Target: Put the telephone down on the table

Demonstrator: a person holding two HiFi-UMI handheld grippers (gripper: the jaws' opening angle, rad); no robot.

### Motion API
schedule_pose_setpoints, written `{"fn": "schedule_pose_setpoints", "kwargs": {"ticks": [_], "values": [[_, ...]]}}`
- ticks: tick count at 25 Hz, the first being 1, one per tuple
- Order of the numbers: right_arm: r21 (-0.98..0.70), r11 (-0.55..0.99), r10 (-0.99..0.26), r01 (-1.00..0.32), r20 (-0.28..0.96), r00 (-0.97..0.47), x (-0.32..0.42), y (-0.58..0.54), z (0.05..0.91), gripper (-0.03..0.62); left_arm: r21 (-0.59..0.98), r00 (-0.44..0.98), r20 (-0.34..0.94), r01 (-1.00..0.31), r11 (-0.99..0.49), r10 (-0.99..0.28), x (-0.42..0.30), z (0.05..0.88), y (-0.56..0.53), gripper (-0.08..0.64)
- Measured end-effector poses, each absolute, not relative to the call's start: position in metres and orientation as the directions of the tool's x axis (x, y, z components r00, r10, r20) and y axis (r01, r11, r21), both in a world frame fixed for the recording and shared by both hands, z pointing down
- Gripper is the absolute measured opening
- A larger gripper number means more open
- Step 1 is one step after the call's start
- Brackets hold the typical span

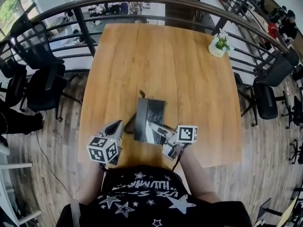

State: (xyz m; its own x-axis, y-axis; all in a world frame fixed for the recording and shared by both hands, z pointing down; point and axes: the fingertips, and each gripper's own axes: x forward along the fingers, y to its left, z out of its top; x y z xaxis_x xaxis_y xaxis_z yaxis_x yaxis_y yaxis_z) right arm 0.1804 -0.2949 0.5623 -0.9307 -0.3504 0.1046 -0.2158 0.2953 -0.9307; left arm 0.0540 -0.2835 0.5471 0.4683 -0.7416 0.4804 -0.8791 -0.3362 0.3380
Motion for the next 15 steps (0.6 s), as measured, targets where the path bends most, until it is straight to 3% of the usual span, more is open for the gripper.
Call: {"fn": "schedule_pose_setpoints", "kwargs": {"ticks": [5, 10, 15], "values": [[-0.950, 0.191, -0.359, -0.247, 0.167, -0.918, 0.185, -0.294, 0.585, 0.161, 0.349, 0.472, 0.504, -0.877, -0.330, -0.723, 0.058, 0.556, -0.283, 0.002], [-0.944, 0.244, -0.333, -0.224, 0.135, -0.933, 0.181, -0.297, 0.587, 0.160, 0.359, 0.487, 0.521, -0.870, -0.337, -0.701, 0.063, 0.565, -0.283, 0.002], [-0.952, 0.193, -0.337, -0.236, 0.162, -0.928, 0.184, -0.293, 0.598, 0.161, 0.365, 0.491, 0.537, -0.868, -0.336, -0.686, 0.067, 0.573, -0.283, 0.002]]}}
